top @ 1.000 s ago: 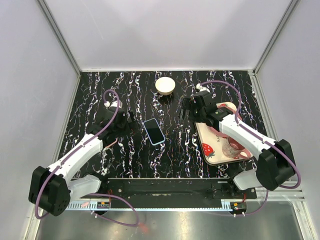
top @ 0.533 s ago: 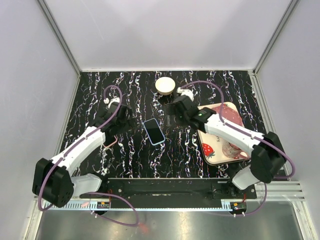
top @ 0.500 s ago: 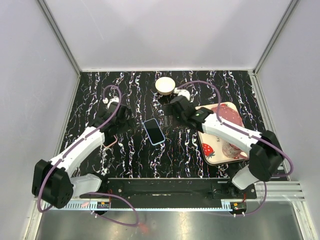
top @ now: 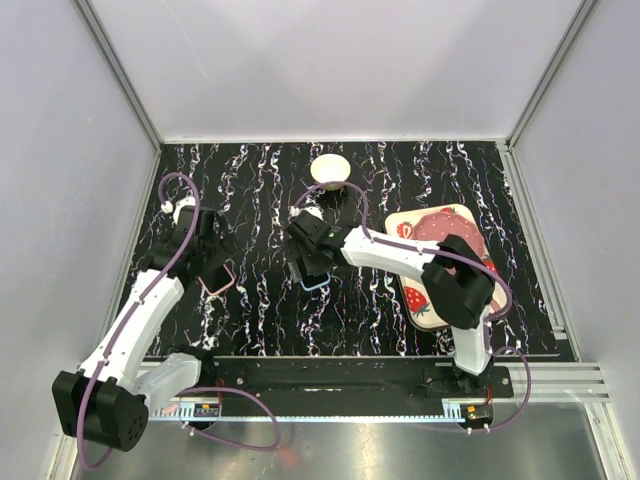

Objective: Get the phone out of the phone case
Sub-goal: Pick up the phone at the center of the board.

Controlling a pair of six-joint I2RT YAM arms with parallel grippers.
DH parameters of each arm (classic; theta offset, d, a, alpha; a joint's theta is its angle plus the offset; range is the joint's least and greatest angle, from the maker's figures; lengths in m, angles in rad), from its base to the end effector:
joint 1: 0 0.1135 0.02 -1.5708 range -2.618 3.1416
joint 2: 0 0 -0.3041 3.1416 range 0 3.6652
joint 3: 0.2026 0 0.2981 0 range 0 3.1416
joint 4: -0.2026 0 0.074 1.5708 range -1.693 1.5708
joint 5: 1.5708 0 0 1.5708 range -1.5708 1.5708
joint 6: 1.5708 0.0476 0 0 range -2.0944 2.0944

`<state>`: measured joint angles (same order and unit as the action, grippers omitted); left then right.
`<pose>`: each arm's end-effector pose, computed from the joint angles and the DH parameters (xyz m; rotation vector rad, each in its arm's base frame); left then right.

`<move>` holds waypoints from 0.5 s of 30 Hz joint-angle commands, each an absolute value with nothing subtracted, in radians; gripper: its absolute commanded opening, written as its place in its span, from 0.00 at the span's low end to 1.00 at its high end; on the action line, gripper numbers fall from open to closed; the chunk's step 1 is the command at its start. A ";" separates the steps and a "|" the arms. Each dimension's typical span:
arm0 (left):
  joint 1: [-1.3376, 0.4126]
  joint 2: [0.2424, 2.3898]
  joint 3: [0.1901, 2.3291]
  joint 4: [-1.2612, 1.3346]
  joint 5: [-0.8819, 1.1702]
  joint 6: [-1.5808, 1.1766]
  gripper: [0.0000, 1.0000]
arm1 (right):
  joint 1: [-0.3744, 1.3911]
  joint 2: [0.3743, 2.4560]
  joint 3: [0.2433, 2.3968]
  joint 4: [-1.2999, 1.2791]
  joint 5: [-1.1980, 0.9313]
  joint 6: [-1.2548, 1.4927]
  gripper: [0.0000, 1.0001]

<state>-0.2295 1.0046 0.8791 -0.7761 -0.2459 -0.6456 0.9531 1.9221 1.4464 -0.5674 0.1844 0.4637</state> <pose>0.2253 -0.0407 0.2989 -0.6053 2.3607 -0.0862 0.2808 0.3802 0.2143 -0.5692 2.5485 0.2755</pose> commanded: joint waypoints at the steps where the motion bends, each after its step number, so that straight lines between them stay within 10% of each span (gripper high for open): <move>1: -0.226 0.994 0.876 -0.752 -0.193 -0.605 0.99 | 0.948 1.985 1.526 -0.611 0.149 0.425 1.00; 15: -0.227 1.046 0.799 -0.586 0.018 -0.623 0.99 | 0.948 2.146 1.604 -0.664 0.175 0.439 1.00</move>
<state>-0.2295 1.0088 0.8135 -0.7094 -0.0971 -0.6094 0.9527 2.1056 1.5517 -0.6384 0.1478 0.4232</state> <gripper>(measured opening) 0.983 0.994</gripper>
